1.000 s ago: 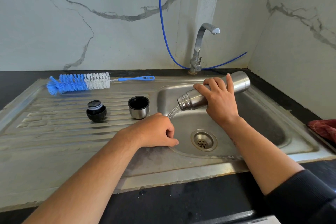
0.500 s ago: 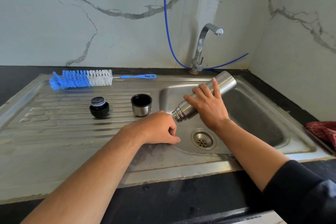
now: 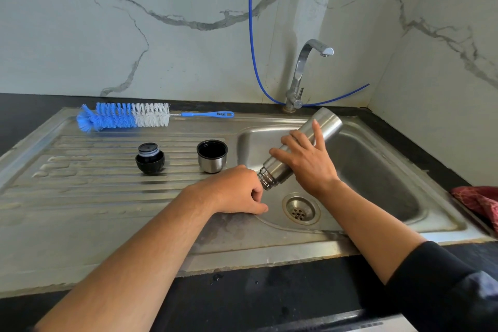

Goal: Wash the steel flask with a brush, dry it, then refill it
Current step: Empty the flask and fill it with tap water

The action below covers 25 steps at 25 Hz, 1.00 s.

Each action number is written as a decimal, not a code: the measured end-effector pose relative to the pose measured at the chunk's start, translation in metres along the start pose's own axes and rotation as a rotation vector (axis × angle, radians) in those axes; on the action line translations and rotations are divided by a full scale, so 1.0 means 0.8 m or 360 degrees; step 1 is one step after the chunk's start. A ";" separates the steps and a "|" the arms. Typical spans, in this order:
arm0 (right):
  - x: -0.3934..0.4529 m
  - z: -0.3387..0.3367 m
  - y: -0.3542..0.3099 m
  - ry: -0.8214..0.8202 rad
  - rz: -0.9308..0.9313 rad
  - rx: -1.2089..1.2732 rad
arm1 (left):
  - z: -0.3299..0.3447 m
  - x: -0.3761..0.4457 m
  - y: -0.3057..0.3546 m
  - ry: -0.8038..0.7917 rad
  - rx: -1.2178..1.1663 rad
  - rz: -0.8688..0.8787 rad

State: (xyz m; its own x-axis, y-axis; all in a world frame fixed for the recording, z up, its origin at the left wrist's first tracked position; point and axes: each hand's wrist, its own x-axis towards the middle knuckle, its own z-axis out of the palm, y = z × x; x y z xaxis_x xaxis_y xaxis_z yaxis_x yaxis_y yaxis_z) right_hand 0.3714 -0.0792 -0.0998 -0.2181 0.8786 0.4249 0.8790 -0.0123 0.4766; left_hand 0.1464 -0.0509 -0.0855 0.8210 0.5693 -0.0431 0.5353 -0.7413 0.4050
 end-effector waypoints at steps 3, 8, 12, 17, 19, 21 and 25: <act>0.000 0.002 0.000 -0.0023 0.0007 -0.0012 | 0.001 0.000 -0.001 -0.0007 0.0006 0.0010; 0.000 0.003 -0.003 0.0006 0.0012 0.0013 | 0.002 0.002 -0.004 0.0007 0.0012 0.0016; -0.001 0.003 -0.002 -0.0012 0.0081 0.0067 | 0.004 0.003 -0.005 0.0012 0.0019 0.0017; 0.003 0.003 0.000 -0.0098 0.0619 0.0615 | 0.005 0.001 -0.005 0.0061 0.0002 0.0050; 0.008 0.000 0.005 -0.0085 0.0906 0.1029 | 0.006 0.001 -0.001 0.0250 -0.0084 0.0061; 0.016 -0.002 0.012 -0.0021 0.1161 0.1415 | 0.002 0.008 0.007 0.0497 -0.0288 0.0044; 0.037 0.019 0.028 -0.0012 0.1533 0.1939 | -0.034 0.055 0.022 0.0749 -0.0484 -0.0018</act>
State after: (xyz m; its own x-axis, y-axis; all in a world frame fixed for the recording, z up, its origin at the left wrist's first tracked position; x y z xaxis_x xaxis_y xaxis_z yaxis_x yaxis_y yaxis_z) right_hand 0.3908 -0.0461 -0.0879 0.6106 0.7696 0.1865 0.4829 -0.1752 -0.8580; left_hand 0.1866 -0.0294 -0.0551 0.6010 0.7258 0.3348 0.4050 -0.6377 0.6552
